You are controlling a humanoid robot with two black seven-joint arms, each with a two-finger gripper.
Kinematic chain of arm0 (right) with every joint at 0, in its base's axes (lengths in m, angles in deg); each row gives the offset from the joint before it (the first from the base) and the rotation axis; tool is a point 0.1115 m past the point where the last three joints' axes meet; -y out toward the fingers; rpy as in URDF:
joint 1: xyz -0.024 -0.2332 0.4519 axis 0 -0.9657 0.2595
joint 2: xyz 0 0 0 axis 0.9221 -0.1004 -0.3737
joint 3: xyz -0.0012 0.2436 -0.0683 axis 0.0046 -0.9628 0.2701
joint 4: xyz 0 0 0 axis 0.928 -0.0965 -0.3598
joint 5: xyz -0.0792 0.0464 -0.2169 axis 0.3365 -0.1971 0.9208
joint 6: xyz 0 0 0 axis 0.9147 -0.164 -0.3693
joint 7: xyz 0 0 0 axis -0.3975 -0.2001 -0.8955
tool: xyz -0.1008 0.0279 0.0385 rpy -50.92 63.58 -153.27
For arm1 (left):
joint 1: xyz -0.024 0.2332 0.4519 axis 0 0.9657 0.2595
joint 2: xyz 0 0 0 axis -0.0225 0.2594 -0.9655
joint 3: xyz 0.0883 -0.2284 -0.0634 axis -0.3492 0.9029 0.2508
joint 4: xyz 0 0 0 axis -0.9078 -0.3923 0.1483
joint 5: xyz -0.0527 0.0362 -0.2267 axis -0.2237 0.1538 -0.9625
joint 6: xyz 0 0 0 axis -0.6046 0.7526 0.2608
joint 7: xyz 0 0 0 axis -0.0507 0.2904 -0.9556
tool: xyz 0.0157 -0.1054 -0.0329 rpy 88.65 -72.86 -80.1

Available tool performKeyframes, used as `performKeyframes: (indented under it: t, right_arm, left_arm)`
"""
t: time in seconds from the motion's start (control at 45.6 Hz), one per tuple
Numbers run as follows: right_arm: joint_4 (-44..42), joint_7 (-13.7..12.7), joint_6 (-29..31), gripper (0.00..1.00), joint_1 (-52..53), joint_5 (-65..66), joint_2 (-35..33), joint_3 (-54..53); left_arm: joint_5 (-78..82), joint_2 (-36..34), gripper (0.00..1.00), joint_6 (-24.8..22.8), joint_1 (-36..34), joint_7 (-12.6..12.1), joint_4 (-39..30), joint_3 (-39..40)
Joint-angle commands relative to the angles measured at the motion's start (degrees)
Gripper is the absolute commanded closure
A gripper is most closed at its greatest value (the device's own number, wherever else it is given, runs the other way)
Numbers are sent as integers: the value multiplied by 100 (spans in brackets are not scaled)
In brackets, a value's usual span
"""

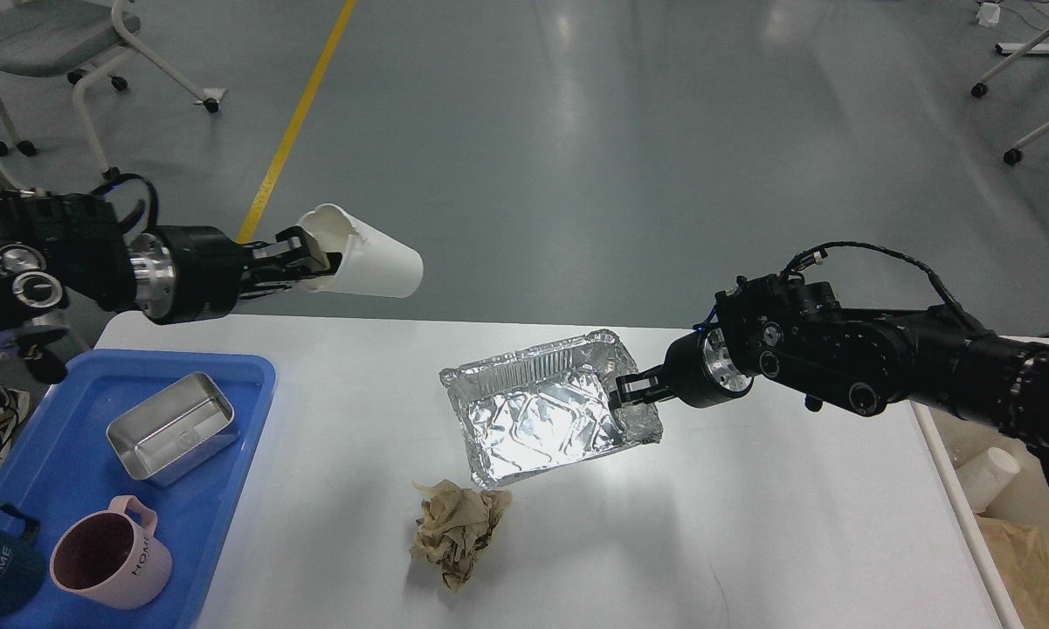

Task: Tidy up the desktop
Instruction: 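Lift the white cup with the left gripper toward the foil tray, then lower the white cup into the foil tray held by the right gripper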

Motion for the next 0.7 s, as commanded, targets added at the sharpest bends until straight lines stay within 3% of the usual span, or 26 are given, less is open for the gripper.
performKeyframes:
  t: [0.0,0.394,0.679]
  right_arm:
    - [-2,-1,-9,100,-2,6,-7,0]
    - [-20,-1,-9,100,-10,6,-25,0]
    - [-20,-1,-27,100,-37,6,-51,-9]
  left_arm:
    - [-12,755,100,30,-265,0,313,-289]
    - [-12,2987,100,-41,-643,-9,1490,-1000]
    - [-3,3524,100,-76,-661,-35,1930,-1334]
